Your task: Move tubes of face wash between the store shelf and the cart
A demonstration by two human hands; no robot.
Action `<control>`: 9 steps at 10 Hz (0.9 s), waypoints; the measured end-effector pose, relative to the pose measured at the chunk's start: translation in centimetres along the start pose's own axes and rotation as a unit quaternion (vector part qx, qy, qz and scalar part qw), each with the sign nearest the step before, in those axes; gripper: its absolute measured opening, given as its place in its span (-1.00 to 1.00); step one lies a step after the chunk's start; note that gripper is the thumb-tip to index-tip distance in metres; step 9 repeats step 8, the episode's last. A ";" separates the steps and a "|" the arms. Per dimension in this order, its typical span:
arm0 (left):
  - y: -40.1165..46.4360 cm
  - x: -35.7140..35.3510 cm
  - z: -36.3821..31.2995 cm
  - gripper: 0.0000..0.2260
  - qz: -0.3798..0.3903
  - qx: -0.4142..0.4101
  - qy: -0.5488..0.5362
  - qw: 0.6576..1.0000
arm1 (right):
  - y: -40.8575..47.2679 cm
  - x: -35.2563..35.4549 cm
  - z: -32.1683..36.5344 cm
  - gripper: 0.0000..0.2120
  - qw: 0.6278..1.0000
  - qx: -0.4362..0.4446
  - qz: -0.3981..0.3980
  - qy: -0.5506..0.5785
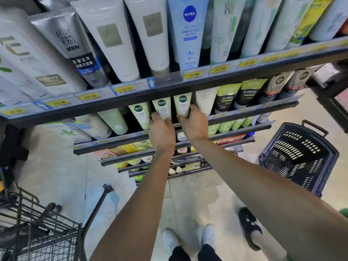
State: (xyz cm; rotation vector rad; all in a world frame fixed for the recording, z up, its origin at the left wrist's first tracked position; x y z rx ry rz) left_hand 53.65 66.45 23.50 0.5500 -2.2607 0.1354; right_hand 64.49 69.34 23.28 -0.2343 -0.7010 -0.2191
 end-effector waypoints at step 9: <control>-7.0 6.7 -2.9 -0.57 -0.045 -0.080 0.013 0.996 | -6.7 8.1 2.1 -0.52 0.993 0.080 -0.022 0.083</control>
Point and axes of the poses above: each hand's wrist, its own y-axis towards the middle knuckle, its own x-axis out of the back of the hand, z = x × y, the point moved 2 cm from there along y, towards the middle knuckle, and after that the axes turned 7 degrees about -x, right-handed, at the moved point
